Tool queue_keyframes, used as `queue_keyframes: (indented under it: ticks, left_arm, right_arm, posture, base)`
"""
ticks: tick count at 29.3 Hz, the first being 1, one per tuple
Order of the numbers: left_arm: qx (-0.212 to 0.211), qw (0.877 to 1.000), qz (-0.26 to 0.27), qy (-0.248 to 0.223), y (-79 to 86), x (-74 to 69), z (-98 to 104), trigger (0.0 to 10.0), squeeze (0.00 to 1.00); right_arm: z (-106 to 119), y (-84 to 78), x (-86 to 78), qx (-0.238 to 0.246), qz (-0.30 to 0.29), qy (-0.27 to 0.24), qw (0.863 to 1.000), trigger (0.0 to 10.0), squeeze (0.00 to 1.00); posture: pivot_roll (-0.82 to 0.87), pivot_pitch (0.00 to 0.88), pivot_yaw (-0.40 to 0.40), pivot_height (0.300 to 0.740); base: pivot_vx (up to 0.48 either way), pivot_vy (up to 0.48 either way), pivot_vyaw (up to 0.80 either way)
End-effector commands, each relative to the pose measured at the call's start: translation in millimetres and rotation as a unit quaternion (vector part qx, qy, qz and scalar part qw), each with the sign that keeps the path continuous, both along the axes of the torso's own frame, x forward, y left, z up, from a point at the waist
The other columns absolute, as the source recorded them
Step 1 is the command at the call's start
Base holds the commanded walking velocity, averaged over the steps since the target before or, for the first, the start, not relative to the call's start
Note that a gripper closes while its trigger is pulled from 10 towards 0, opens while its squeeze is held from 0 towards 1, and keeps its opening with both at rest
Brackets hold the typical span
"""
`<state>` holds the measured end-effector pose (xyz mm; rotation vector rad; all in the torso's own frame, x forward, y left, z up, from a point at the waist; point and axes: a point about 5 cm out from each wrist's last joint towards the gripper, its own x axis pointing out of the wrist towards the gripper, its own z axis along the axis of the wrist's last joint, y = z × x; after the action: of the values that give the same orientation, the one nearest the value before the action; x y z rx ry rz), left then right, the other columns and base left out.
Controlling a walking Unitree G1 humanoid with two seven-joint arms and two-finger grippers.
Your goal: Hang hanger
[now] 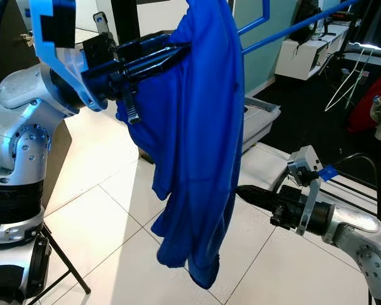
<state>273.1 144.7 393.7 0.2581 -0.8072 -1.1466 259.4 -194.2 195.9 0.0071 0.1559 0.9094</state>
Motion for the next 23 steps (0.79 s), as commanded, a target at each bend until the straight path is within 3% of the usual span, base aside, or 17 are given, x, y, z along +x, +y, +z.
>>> queue_keyframes:
  ticks: [1, 6, 7, 8, 11, 16, 17, 18, 23]
  left_arm:
    - [-0.008, 1.000, -0.008, -0.016, -2.9, -4.8, 7, 10.0, 0.00]
    - [-0.009, 1.000, -0.007, -0.016, -3.1, -4.7, 8, 10.0, 0.00]
    - [-0.009, 1.000, -0.005, -0.016, -2.9, -4.3, 8, 10.0, 0.00]
    - [-0.009, 1.000, 0.000, -0.015, -2.7, -3.4, 7, 10.0, 0.00]
    - [-0.010, 1.000, 0.007, -0.013, -2.0, -1.9, 7, 10.0, 0.00]
    - [-0.010, 1.000, 0.010, -0.013, -1.8, -1.0, 7, 10.0, 0.00]
    - [-0.010, 1.000, 0.011, -0.013, -2.0, -0.5, 7, 10.0, 0.00]
    - [-0.010, 1.000, 0.011, -0.013, -2.4, -0.3, 7, 10.0, 0.00]
    - [-0.011, 1.000, 0.008, -0.014, -4.0, -0.4, 7, 10.0, 0.00]
  right_arm:
    - [-2, 2.2, 1.4, -0.007, 0.002, -0.001, 1.000, 0.0, 0.00]
    - [-1, 4.2, 0.3, 0.004, 0.012, 0.000, 1.000, 0.3, 0.00]
    - [1, 6.9, -2.8, 0.017, 0.031, 0.005, 0.999, 10.0, 0.81]
    - [3, 10.8, -9.7, 0.028, 0.061, 0.009, 0.998, 10.0, 1.00]
    - [6, 14.9, -19.4, 0.030, 0.096, 0.011, 0.995, 10.0, 1.00]
    - [4, 13.3, -24.8, 0.012, 0.106, 0.014, 0.994, 10.0, 1.00]
    - [4, 10.8, -26.3, 0.009, 0.106, 0.015, 0.994, 10.0, 0.41]
    - [6, 7.5, -27.1, 0.008, 0.105, 0.015, 0.994, 10.0, 0.13]
    - [10, 1.7, -26.5, -0.003, 0.097, 0.007, 0.995, 10.0, 0.13]
  posture:
    - [0.01, 0.000, 0.036, 0.740]
    - [0.01, 0.000, 0.036, 0.740]
    - [0.01, 0.000, 0.035, 0.740]
    - [0.01, 0.000, 0.035, 0.740]
    - [0.01, 0.000, 0.036, 0.740]
    - [0.01, 0.000, 0.036, 0.740]
    - [0.00, 0.000, 0.038, 0.740]
    - [0.00, 0.000, 0.040, 0.740]
    - [0.00, 0.000, 0.040, 0.740]
  base:
    - [0.000, 0.000, 0.00]
    - [0.000, 0.000, 0.00]
    - [0.000, 0.000, 0.00]
    - [0.000, 0.000, 0.00]
    - [0.000, 0.000, 0.00]
    - [0.000, 0.000, 0.00]
    - [0.000, 0.000, 0.00]
    - [0.000, 0.000, 0.00]
    - [0.000, 0.000, 0.00]
